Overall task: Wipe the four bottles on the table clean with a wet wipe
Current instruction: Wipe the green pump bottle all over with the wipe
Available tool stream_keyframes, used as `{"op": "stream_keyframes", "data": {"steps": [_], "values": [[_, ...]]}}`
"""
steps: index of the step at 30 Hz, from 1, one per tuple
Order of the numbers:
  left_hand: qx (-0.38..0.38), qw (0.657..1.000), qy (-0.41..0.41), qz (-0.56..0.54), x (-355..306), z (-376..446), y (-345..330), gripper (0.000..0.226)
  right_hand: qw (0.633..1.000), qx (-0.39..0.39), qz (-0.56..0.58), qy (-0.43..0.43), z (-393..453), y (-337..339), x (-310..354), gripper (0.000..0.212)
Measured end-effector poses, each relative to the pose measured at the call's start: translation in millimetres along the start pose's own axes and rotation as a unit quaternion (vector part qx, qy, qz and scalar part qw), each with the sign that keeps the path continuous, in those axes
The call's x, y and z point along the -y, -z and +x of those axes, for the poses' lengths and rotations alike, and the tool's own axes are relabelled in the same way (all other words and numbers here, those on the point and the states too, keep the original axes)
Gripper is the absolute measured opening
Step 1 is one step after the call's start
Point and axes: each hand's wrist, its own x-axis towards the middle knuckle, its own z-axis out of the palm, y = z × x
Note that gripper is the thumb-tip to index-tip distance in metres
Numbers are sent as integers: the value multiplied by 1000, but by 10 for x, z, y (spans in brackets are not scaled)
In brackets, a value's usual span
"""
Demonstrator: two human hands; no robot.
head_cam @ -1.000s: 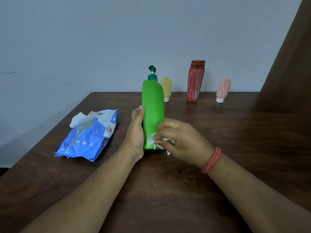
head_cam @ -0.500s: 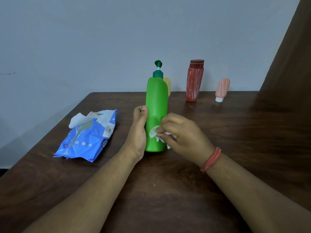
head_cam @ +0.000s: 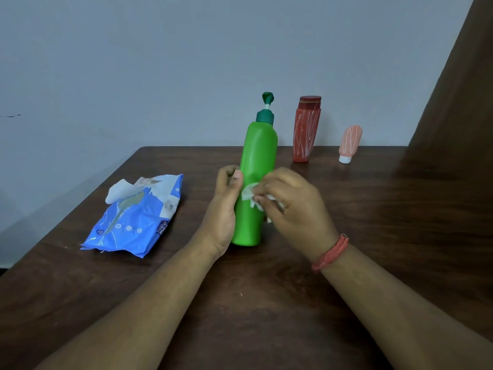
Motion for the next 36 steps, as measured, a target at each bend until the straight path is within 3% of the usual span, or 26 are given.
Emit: {"op": "stream_keyframes", "data": {"steps": [2, 5, 9, 13, 16, 20, 23, 25, 29, 31, 33, 36], "values": [[-13, 1000, 5, -10, 0, -2, 0, 20, 999, 28, -6, 25, -11, -18, -12, 3], [-45, 998, 25, -35, 40, 16, 40, 25, 1000, 20, 16, -11, -8, -25, -23, 3], [-108, 984, 75, -122, -6, 46, 143, 58, 989, 132, 33, 59, -59, -74, 15, 5], [-121, 966, 116, -195, -75, 64, 202, 72, 994, 103, 18, 26, -39, -58, -14, 5], [-109, 963, 124, -212, -77, 65, 246, 72, 989, 126, 24, 74, -53, -72, 63, 8], [-69, 969, 123, -205, -91, 35, 204, 70, 998, 57, -12, 21, -23, -32, 3, 10], [-55, 971, 125, -196, -100, 19, 185, 74, 997, 51, -2, 55, -33, -39, 87, 17], [-48, 973, 124, -190, -100, 13, 181, 78, 996, 50, -9, 78, -25, -40, 102, 14], [-38, 981, 114, -155, -51, 4, 161, 91, 999, -36, -36, 13, 46, -4, 9, 8], [-17, 984, 114, -136, -55, -9, 138, 95, 998, -36, -43, 22, 29, 15, 6, 6], [16, 986, 113, -124, -57, -25, 122, 84, 998, -32, -54, 31, 23, 55, -19, 5], [65, 989, 98, -86, -71, -62, 82, 43, 994, -98, -44, -39, 68, 157, -109, 5]]}}
